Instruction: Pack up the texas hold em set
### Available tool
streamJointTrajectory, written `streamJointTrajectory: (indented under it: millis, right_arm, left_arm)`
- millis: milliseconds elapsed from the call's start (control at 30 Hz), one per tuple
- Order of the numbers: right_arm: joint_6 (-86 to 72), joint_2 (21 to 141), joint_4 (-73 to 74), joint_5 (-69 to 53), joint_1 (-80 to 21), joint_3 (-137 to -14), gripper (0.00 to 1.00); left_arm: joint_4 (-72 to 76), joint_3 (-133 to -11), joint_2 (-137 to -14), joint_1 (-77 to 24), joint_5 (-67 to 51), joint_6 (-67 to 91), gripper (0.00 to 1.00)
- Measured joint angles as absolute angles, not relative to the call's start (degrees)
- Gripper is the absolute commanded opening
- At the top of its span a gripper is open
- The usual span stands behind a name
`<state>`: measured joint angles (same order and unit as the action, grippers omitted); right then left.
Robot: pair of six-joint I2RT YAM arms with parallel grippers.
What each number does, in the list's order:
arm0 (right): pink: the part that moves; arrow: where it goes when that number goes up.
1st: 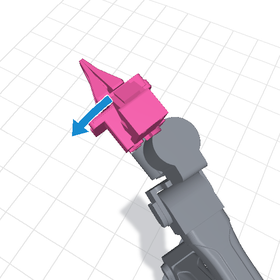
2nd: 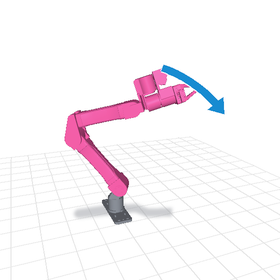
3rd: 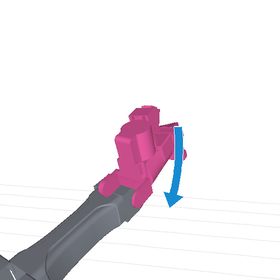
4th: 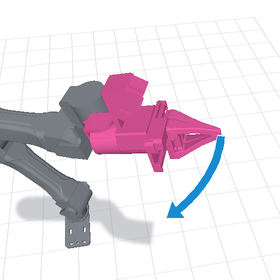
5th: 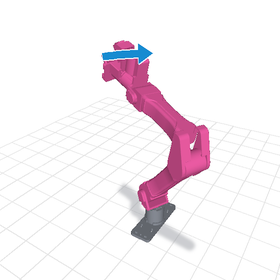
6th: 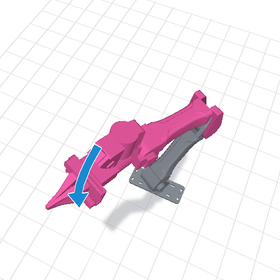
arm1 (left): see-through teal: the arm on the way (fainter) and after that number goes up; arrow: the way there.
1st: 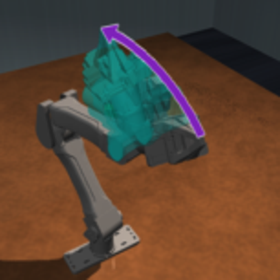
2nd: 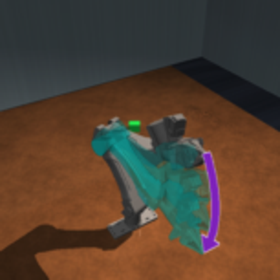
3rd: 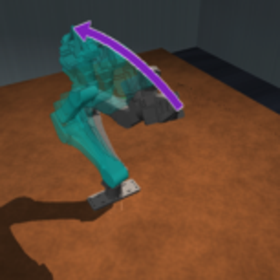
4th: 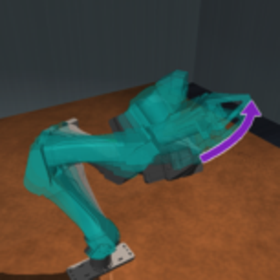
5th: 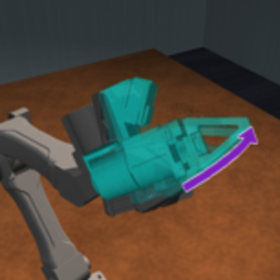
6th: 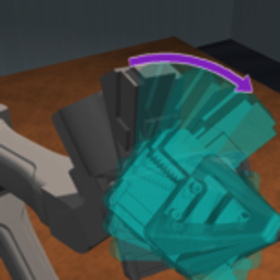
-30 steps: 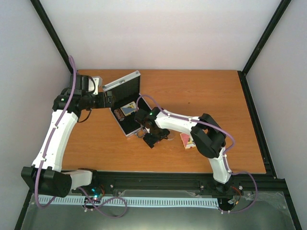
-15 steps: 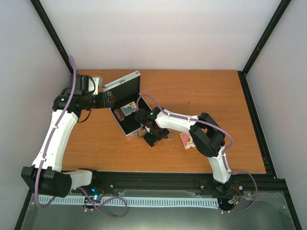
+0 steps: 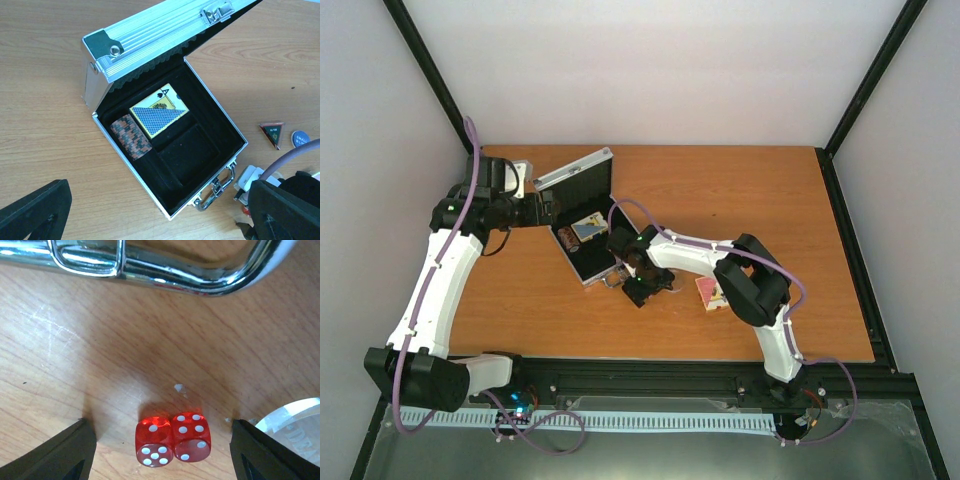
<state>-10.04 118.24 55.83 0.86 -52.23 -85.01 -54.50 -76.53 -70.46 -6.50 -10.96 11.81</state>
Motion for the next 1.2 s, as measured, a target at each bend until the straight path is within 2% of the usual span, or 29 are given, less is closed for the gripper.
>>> streamJointTrajectory:
  millis: [233,467,1200]
  right_arm:
    - [-8.9,118.2,55.1,0.6,-51.3,-85.0,0.74]
    - [-8.0,118.3,54.6,0.1,-50.6,-85.0,0.64]
    - [-8.0,118.2,55.2,-1.9,-50.4,-85.2,0.49]
  left_arm:
    - [-54.5,-76.4,-70.5,-6.5,-10.9,11.8,1.00]
    - [-54.5,-76.4,-70.5,-6.5,-10.8,11.9,1.00]
    - [-54.4,-76.1,-70.5,-6.5,-10.7,12.2,1.00]
